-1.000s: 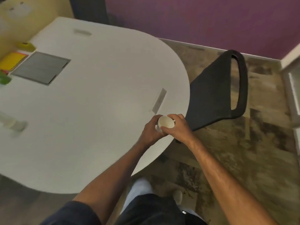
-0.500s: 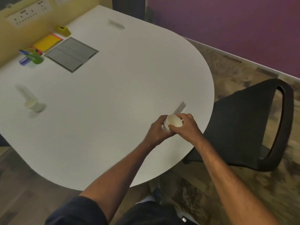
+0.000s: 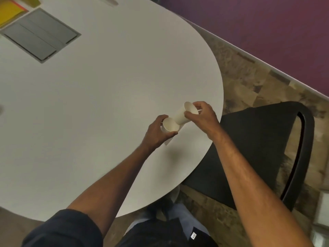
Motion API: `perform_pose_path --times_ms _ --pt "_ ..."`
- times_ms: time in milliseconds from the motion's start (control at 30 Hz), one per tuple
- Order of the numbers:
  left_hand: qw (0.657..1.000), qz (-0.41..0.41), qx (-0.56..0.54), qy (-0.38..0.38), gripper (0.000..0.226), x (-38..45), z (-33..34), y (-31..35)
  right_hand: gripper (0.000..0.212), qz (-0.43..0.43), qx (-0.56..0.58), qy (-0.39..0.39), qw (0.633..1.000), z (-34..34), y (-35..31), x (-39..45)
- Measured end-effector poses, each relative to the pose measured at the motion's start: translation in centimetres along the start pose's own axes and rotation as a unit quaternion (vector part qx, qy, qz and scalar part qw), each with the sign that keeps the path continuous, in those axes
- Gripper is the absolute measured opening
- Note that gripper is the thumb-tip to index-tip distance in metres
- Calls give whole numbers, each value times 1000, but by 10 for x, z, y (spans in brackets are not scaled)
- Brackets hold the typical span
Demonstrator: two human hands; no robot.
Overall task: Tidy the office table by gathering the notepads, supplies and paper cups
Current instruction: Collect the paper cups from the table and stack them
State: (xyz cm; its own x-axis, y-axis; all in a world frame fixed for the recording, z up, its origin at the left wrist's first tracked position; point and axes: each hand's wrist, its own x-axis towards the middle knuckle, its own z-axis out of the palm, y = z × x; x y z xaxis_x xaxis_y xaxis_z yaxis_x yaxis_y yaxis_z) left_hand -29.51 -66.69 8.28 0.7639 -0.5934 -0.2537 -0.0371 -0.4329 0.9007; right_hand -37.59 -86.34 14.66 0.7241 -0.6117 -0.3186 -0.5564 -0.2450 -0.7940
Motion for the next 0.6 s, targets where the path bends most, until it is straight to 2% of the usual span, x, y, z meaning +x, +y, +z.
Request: perform_pose_path --times_ms 100,300,600 --pt "999 -22 -11 21 69 14 4 2 65 -2 -22 30 999 -12 9 32" --pt "997 -53 -26 47 69 35 20 1 81 0 -83 66 994 -21 45 90" --pt "995 -74 -32 54 72 51 41 -11 79 -7 -160 35 987 -13 90 139"
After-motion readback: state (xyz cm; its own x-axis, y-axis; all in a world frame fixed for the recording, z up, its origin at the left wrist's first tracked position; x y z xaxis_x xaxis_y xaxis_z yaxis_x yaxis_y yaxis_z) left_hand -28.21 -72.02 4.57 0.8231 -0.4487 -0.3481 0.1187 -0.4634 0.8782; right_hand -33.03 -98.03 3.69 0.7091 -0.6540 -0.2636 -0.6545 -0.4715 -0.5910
